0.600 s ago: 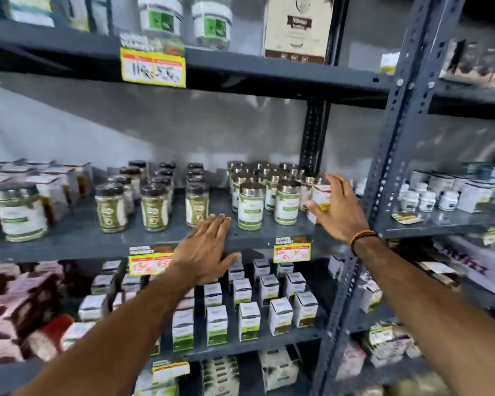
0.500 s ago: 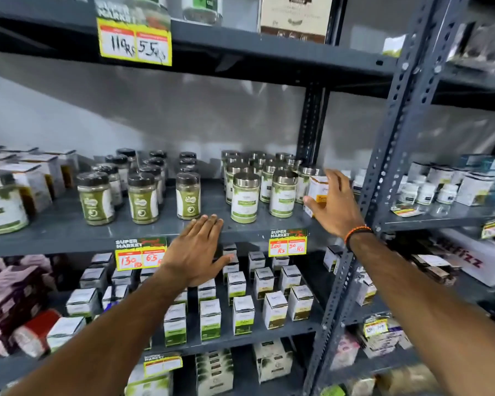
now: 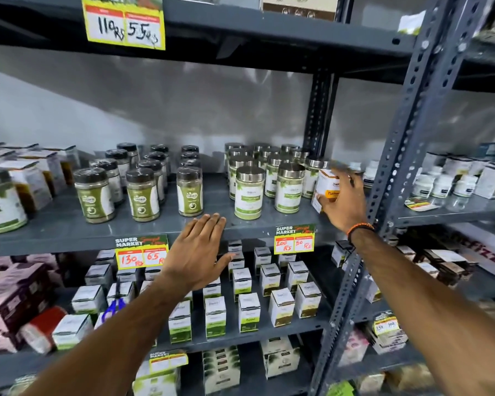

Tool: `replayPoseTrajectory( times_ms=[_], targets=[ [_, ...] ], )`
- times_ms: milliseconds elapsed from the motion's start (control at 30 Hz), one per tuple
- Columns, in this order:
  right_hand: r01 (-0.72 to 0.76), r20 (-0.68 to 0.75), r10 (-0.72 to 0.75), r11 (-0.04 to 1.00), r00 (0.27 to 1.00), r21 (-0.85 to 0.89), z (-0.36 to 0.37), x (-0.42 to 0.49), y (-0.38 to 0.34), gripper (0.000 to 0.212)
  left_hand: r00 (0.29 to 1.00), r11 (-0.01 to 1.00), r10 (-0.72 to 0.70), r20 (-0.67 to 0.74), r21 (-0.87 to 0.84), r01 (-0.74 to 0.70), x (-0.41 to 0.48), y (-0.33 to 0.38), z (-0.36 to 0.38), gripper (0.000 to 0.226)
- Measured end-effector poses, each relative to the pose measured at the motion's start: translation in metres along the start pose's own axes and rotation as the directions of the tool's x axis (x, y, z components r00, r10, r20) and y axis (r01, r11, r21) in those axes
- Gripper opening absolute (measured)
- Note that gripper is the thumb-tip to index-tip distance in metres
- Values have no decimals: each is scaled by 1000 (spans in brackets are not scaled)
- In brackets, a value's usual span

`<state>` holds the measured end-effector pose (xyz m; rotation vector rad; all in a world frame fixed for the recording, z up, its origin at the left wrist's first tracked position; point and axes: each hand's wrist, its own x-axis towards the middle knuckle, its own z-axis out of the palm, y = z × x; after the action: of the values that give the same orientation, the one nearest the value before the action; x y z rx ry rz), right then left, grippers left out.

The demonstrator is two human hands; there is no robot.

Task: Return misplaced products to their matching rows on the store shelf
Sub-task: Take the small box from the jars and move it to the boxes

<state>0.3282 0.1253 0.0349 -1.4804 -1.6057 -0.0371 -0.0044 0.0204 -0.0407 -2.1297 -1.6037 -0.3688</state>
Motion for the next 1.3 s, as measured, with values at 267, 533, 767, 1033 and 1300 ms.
replayPoseTrajectory(
  times_ms=[267, 533, 767, 1033, 1300],
  targets=[
    [83, -67, -82, 996, 994, 20, -48, -41, -26, 73, 993, 998, -23, 113, -54, 29, -11, 7, -28, 91],
    [268, -12, -272, 941, 962, 208, -45, -118, -124, 69, 982, 975, -133, 136, -160, 154, -100, -15, -85, 62],
    [351, 83, -393, 884, 916, 309, 33, -174, -252, 71, 939, 934, -329, 103, -113, 339, -205, -164, -121, 58],
    [307, 54, -351, 875, 935, 374, 134, -218, -413, 70, 890, 899, -439, 125, 46, 437, -291, -368, -135, 64],
    [219, 25, -232, 945, 972, 244, 184, -229, -495, 69, 868, 874, -476, 145, -35, 485, -311, -475, -109, 84]
  ],
)
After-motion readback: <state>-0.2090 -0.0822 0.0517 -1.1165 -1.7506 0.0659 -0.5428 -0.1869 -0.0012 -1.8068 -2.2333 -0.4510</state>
